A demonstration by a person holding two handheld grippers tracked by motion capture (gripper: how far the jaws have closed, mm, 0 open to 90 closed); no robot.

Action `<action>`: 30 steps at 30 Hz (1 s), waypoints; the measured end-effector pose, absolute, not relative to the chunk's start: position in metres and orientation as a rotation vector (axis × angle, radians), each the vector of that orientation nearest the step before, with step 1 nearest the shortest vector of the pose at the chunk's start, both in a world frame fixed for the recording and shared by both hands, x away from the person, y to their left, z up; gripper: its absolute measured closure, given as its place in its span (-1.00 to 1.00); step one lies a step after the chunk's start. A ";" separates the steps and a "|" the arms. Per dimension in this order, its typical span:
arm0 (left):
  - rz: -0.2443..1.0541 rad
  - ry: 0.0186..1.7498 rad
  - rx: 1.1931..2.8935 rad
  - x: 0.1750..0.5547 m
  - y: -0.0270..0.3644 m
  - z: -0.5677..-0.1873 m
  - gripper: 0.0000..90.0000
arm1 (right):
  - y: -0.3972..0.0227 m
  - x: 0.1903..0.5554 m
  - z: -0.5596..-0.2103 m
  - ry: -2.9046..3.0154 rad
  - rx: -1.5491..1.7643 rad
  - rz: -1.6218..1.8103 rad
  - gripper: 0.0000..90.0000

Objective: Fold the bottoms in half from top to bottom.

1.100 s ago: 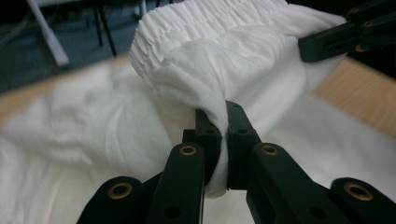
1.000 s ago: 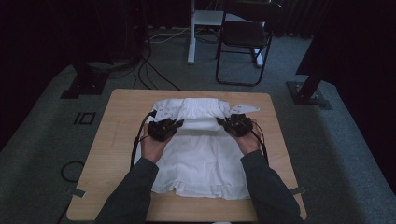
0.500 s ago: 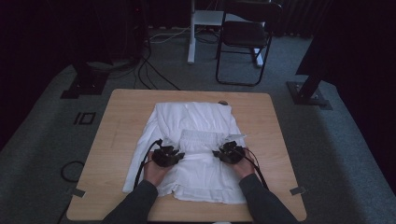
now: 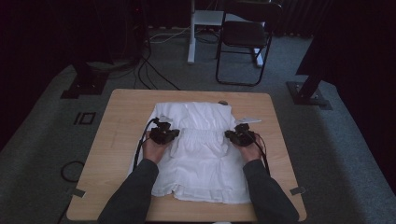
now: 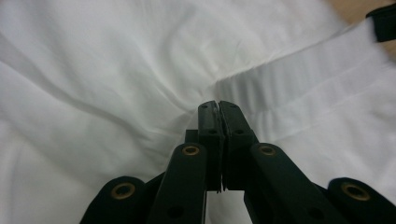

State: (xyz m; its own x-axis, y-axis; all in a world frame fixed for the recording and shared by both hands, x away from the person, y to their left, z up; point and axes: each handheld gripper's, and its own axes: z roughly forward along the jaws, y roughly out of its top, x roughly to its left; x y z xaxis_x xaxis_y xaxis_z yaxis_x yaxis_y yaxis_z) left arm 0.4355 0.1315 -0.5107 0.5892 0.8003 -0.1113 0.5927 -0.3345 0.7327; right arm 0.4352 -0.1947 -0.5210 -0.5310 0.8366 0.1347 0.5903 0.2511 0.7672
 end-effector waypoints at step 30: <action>0.184 0.803 2.082 0.354 0.122 -0.529 0.61 | -0.193 0.373 -0.525 2.458 0.913 1.595 0.52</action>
